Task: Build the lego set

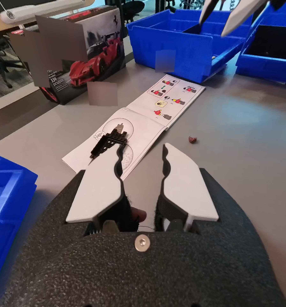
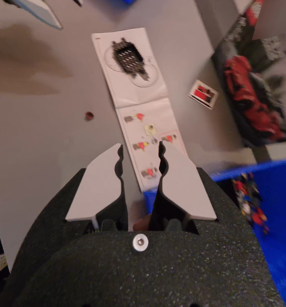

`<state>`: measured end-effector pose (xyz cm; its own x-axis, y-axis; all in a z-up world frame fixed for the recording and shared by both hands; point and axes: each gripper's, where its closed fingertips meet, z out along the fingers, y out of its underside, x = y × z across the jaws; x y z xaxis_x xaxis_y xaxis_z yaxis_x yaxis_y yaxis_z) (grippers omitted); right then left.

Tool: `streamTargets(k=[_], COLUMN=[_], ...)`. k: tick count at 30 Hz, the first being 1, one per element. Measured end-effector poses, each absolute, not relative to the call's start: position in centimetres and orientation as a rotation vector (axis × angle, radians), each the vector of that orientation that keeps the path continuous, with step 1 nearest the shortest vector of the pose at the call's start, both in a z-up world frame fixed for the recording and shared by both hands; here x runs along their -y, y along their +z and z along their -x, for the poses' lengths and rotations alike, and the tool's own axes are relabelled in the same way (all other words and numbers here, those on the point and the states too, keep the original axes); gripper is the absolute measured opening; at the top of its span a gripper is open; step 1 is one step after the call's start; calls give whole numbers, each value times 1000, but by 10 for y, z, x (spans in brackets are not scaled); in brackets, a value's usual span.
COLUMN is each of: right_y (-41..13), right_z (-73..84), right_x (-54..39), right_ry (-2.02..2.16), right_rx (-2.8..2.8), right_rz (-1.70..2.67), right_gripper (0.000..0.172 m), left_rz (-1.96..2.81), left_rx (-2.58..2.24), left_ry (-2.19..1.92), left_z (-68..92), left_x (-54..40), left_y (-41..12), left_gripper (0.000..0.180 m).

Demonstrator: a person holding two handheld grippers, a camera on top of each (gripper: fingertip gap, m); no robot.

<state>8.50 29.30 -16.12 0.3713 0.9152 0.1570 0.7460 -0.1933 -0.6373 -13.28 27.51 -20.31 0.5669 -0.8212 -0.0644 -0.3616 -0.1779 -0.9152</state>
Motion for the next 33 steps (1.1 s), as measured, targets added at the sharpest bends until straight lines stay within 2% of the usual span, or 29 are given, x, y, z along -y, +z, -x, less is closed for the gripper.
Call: streamTargets(k=[2,6,8,10,12,13,15,16,17,18,19,20,21,25,26,27,28,29,30,31,32,33], right_y=[-148,-127,-123,-124,-128,-131,-137,-140,-142,-142,-142,-140,-139,-142,-143,-145,-148,-151,-154,-156,-158,-158], right_z=[-119,-178,-206,-229,-251,-260,-276,-282,-285,-287,-287,-287,-290,-296,-299,-301,-303,-305,-306,-308,-308,-306], right_x=[-299,-307,-312,-318,-328,-332,-344,-349,-353,-357,-360,-365,-371,-389,-395,-400,-405,-409,-412,-415,-415,-415], right_ry=[254,138,99,90,82,78,56,56,68,88,123,150,160,175,159,148,136,127,127,126,128,147], right_rx=[1359,1226,1166,1101,1023,998,970,972,987,1007,1031,1037,1018,1040,1040,1041,1036,1035,1042,1055,1085,1122], right_rz=[2025,2051,2091,2140,2188,2209,2222,2227,2225,2203,2168,2141,2136,2134,2132,2141,2157,2175,2187,2193,2186,2164], right_gripper=[49,61,81,109,140,146,146,144,128,94,52,9,0,0,9,29,52,67,72,66,26,0], left_rz=[1784,1778,1777,1776,1771,1756,1717,1691,1662,1631,1594,1547,1505,1509,1519,1523,1525,1530,1543,1564,1588,1608], left_rx=[-959,-911,-859,-807,-789,-776,-732,-705,-684,-672,-679,-702,-695,-710,-692,-674,-655,-637,-627,-622,-618,-622], left_ry=[-579,-638,-678,-697,-684,-664,-615,-591,-567,-543,-526,-514,-498,-437,-438,-447,-461,-477,-492,-508,-522,-533], left_z=[130,120,114,109,106,105,105,106,106,107,108,106,105,98,97,95,93,91,88,86,85,84], left_x=[-277,-281,-284,-287,-288,-289,-293,-296,-298,-300,-299,-296,-297,-305,-308,-311,-314,-317,-319,-321,-323,-323], left_y=[-205,-202,-198,-194,-192,-190,-183,-179,-175,-172,-170,-167,-163,-169,-171,-172,-174,-176,-179,-182,-186,-189], left_gripper=[56,91,117,145,146,146,146,146,141,121,75,1,0,0,0,7,23,44,64,81,92,93])
